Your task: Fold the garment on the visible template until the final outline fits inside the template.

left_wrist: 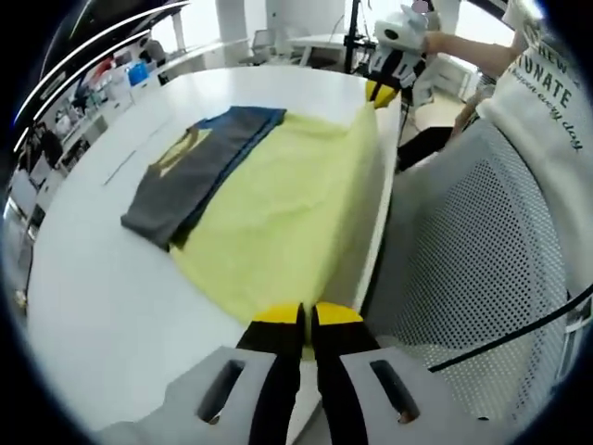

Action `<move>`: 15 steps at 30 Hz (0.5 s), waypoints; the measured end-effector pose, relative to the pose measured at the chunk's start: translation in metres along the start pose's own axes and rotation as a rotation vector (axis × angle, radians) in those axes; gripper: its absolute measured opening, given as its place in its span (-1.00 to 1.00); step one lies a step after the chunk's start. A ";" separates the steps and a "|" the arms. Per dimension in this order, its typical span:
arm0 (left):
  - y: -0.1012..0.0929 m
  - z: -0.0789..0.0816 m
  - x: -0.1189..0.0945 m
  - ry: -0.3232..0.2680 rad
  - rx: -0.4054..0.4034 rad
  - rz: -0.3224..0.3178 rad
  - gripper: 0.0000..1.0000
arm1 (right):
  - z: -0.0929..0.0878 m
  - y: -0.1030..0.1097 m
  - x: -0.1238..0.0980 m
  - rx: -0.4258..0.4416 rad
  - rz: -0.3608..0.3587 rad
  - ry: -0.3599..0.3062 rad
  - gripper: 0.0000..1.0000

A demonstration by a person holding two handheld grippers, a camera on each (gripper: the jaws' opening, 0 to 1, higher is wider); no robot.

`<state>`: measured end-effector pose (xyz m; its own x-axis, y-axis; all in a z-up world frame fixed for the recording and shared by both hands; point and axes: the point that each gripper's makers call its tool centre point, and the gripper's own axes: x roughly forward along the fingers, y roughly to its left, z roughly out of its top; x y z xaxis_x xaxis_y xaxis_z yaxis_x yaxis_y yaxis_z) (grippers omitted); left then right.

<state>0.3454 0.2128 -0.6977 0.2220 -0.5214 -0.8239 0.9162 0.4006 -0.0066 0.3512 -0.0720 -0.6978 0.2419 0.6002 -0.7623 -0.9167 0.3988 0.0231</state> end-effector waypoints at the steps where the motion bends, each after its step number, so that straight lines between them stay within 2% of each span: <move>1: 0.001 0.001 -0.001 0.000 0.002 -0.001 -0.99 | 0.001 -0.002 0.000 -0.003 -0.004 0.000 -1.00; 8: 0.013 0.013 -0.006 -0.020 -0.003 0.001 -0.99 | 0.010 -0.018 -0.004 -0.017 -0.045 -0.015 -1.00; 15: 0.031 0.028 -0.015 -0.031 0.034 0.012 -0.99 | 0.024 -0.036 -0.008 -0.039 -0.086 -0.037 -1.00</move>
<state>0.3796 0.2117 -0.6693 0.2426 -0.5405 -0.8056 0.9243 0.3811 0.0226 0.3896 -0.0746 -0.6775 0.3307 0.5905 -0.7361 -0.9038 0.4227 -0.0669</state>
